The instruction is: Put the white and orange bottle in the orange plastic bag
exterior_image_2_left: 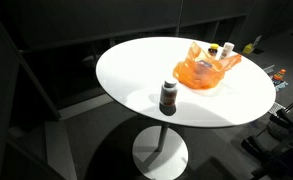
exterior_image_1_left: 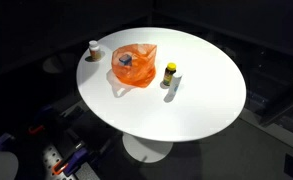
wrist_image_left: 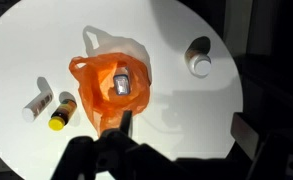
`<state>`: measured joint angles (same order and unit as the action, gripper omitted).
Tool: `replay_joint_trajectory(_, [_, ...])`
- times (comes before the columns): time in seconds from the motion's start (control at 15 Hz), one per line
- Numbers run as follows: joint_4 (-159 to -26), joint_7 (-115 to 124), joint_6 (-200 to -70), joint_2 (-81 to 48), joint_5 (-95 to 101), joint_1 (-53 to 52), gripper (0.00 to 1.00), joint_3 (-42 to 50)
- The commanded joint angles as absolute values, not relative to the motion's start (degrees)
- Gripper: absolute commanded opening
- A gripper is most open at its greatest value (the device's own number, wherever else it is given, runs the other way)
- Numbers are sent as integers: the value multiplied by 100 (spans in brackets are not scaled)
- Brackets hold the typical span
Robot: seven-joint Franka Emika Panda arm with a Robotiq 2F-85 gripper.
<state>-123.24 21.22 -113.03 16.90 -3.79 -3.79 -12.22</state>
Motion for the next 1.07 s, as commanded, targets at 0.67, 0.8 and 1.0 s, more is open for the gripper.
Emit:
replay_joint_trajectory(0.67, [-12221, 1985, -11317, 1196, -175, -621, 100, -1258])
replay_joint_trajectory(0.8, [-12180, 1925, -11360, 945, -36, -702, 100, -1282])
replay_joint_trajectory(1.0, [-12150, 1811, -11573, 527, 322, -836, 100, -1335])
